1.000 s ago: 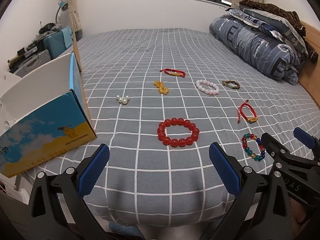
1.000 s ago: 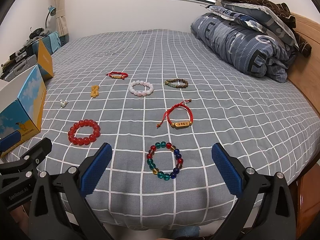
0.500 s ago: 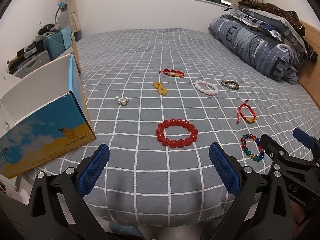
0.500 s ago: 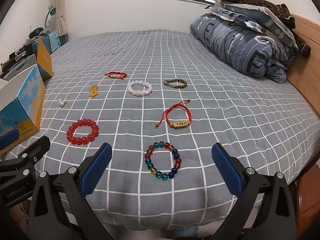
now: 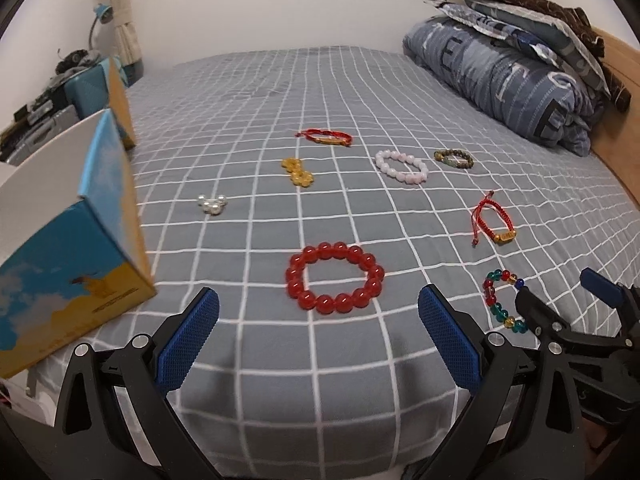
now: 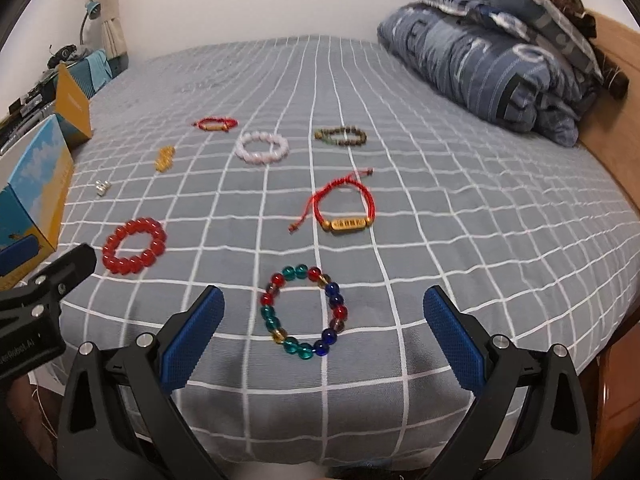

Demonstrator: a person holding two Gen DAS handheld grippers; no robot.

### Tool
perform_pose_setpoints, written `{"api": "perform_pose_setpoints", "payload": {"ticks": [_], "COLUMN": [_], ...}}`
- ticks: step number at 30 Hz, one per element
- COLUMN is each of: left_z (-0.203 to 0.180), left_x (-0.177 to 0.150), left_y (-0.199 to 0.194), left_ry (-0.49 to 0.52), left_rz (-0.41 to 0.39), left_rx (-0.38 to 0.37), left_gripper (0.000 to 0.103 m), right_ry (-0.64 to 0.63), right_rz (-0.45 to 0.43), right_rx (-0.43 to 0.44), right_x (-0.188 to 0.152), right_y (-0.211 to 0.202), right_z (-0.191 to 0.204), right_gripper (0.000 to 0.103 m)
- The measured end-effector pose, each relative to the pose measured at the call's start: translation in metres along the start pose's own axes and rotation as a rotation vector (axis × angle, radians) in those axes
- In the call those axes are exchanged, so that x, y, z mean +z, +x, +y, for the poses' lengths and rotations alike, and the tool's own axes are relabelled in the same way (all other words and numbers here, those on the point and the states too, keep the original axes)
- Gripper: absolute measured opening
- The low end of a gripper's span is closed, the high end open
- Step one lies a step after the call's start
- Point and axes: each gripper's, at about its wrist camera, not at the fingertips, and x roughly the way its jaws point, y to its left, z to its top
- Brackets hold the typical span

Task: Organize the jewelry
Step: 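Grasp the red bead bracelet with the left tool while the right tool grasps the multicolour bracelet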

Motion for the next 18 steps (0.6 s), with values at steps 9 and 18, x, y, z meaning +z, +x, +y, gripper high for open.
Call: {"api": "perform_pose_setpoints", "payload": {"ticks": [9, 18], "left_z": [-0.008, -0.006], "left_x": [0.008, 0.010], "left_y": [0.044, 0.083], "left_ry": [0.009, -0.009], "left_rz": [0.036, 0.097], "left_rx": [0.002, 0.007], "left_gripper": [0.097, 0.097], "right_ry": [0.028, 0.018], "right_rz": [0.072, 0.110], "right_rx": [0.049, 0.089], "right_x": [-0.005, -0.004], "right_y": [0.033, 0.051], "right_z": [-0.011, -0.009], "right_gripper": [0.096, 0.088]}}
